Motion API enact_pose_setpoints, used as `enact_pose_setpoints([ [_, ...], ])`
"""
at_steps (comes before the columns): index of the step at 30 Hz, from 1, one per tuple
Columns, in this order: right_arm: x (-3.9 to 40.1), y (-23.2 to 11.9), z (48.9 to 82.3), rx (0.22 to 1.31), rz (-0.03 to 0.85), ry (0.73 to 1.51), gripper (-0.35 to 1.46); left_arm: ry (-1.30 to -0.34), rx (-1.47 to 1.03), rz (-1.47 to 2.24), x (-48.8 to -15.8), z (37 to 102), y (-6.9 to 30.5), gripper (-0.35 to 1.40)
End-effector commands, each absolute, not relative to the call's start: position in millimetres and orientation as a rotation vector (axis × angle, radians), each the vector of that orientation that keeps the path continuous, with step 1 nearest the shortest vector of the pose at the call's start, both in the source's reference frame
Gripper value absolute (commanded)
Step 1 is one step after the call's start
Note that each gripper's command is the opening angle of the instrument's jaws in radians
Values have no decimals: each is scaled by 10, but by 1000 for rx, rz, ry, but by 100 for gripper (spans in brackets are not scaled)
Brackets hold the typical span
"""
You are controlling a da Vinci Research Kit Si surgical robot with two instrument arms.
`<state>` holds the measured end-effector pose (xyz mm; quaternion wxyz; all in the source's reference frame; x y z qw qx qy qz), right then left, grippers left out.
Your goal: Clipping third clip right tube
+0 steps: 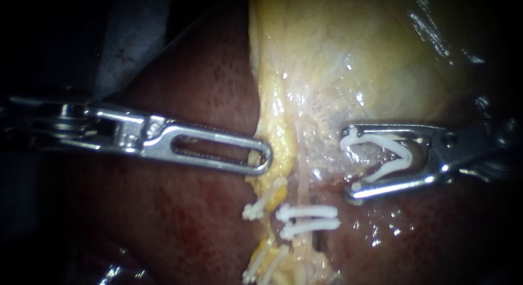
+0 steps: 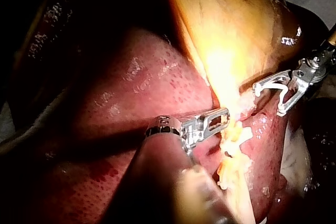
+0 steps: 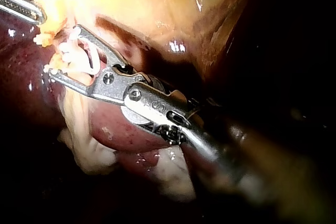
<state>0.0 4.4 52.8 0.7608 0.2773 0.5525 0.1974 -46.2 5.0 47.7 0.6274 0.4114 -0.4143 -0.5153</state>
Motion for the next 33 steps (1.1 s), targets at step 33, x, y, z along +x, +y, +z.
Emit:
enact_pose_setpoints([
  [33,55,-7,579,737,497,1173,58,-949,962,-1182,-414,437,55,-35],
])
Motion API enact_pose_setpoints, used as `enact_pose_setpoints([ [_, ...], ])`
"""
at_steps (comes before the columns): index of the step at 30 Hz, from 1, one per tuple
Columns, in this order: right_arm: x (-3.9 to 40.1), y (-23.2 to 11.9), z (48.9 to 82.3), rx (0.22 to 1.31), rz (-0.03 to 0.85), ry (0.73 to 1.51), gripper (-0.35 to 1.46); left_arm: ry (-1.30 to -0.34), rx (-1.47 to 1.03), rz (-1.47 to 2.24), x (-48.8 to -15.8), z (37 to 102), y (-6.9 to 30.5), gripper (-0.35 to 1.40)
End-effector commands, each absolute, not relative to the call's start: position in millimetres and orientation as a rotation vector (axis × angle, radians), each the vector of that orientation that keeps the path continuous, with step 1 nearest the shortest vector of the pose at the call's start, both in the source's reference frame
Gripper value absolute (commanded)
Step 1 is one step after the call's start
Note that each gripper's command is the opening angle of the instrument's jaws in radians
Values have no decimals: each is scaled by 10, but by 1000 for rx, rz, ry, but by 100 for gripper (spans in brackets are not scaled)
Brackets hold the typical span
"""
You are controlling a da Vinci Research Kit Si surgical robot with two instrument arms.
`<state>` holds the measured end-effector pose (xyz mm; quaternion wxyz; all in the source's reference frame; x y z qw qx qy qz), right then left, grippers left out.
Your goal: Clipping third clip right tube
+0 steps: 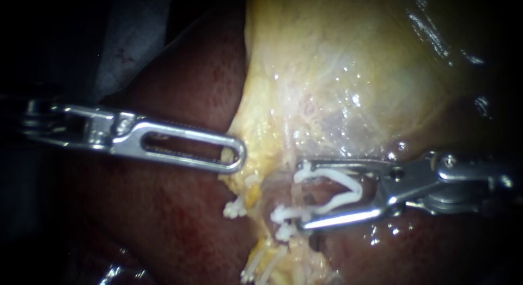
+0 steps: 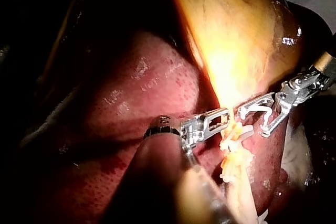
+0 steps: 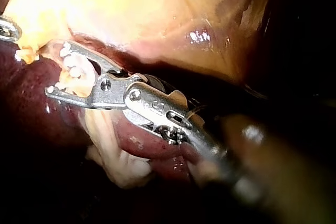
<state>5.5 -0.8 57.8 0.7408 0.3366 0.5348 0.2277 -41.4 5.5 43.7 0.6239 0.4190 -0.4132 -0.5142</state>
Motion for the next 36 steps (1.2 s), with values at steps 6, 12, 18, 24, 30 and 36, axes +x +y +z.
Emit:
enact_pose_setpoints([
  [6,54,-4,589,740,499,1171,58,-947,959,-1191,-402,422,57,-35],
  [12,54,-4,596,741,503,1170,58,-950,961,-1192,-401,418,55,-35],
  [18,57,-4,604,748,501,1169,58,-955,961,-1189,-400,411,55,-35],
  [24,65,-8,611,759,495,1166,58,-955,962,-1189,-400,410,55,-35],
  [30,72,-10,616,762,495,1165,58,-955,962,-1190,-400,408,55,-35],
  [36,81,-10,619,770,489,1163,58,-955,963,-1190,-400,407,55,-35],
])
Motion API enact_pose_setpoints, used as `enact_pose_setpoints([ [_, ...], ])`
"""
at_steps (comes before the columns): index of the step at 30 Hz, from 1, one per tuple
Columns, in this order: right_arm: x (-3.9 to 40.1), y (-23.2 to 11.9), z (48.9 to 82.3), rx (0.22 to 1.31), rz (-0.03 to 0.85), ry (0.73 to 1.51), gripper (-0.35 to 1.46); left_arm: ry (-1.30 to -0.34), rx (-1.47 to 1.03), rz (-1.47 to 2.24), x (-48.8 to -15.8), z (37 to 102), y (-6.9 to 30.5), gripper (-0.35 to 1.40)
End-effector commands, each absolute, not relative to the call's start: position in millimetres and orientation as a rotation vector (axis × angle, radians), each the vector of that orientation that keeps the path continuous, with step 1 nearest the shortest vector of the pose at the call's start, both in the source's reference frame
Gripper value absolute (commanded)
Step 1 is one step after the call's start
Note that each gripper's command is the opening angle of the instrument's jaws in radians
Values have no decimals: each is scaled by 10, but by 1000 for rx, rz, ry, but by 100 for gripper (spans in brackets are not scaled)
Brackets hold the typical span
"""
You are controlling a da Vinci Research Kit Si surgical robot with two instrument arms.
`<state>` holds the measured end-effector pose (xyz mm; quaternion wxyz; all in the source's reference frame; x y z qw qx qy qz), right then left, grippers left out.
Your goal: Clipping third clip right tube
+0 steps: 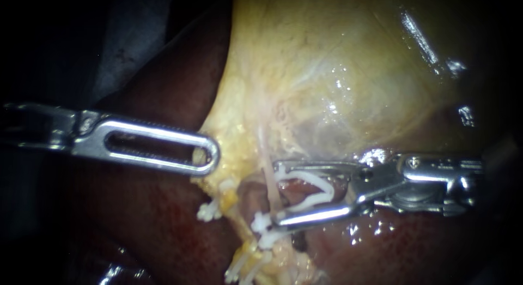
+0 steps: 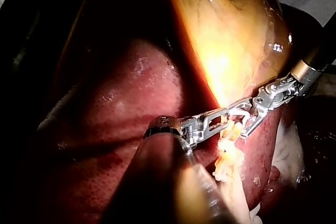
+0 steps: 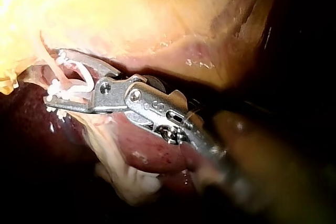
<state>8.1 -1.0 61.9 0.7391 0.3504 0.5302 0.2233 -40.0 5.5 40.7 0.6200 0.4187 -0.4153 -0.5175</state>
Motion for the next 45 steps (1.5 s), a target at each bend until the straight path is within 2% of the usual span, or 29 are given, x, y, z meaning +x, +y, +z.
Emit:
enact_pose_setpoints([
  [1,82,-10,619,772,487,1163,57,-955,963,-1190,-400,407,55,-35],
  [14,102,-18,610,812,488,1153,56,-956,958,-1192,-397,413,59,-35],
  [21,109,-22,604,848,456,1149,54,-956,955,-1194,-394,416,61,-35],
  [32,118,-21,605,868,481,1145,53,-956,955,-1193,-393,418,62,-35],
  [45,127,-10,597,897,507,1236,52,-956,954,-1193,-391,424,65,-35],
])
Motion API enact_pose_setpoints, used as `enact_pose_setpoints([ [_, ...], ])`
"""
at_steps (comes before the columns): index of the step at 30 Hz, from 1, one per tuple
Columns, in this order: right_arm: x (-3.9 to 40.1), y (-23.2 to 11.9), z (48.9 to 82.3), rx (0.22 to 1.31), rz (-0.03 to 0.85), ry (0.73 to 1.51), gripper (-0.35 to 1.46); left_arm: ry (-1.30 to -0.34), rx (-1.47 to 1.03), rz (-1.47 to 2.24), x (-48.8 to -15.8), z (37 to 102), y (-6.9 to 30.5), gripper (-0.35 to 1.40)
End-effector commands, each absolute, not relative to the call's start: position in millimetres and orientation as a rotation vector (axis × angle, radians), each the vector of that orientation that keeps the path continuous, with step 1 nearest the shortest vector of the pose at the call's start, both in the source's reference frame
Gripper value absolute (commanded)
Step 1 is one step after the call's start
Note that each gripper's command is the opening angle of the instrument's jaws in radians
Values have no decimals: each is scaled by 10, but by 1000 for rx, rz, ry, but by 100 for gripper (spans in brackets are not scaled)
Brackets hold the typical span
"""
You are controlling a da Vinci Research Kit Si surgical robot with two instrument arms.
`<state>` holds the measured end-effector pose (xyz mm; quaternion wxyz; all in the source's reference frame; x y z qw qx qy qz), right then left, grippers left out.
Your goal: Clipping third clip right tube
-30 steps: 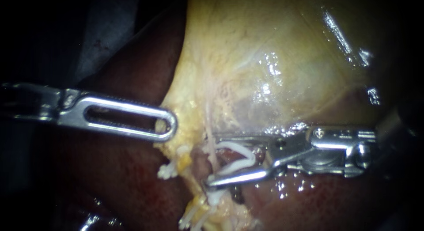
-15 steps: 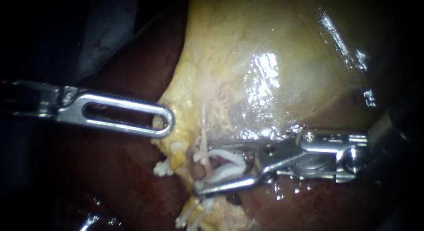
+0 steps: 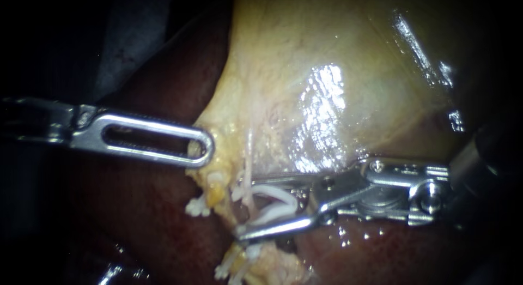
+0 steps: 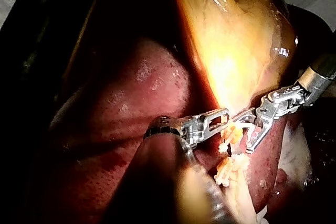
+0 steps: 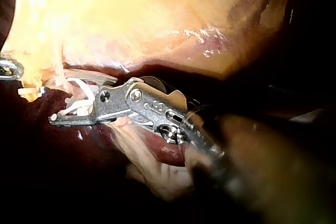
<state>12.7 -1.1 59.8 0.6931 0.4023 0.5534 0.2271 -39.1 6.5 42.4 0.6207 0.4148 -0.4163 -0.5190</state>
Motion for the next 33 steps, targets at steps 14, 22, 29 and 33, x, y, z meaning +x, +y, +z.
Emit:
enact_pose_setpoints([
  [14,126,6,604,900,511,1239,50,-958,948,-1195,-387,428,67,-35],
  [22,121,16,596,909,514,1239,45,-958,946,-1197,-385,431,69,-35],
  [29,117,18,596,901,522,1240,41,-958,946,-1196,-384,432,70,-35],
  [33,112,21,600,891,531,1241,34,-958,946,-1197,-384,432,70,-35],
])
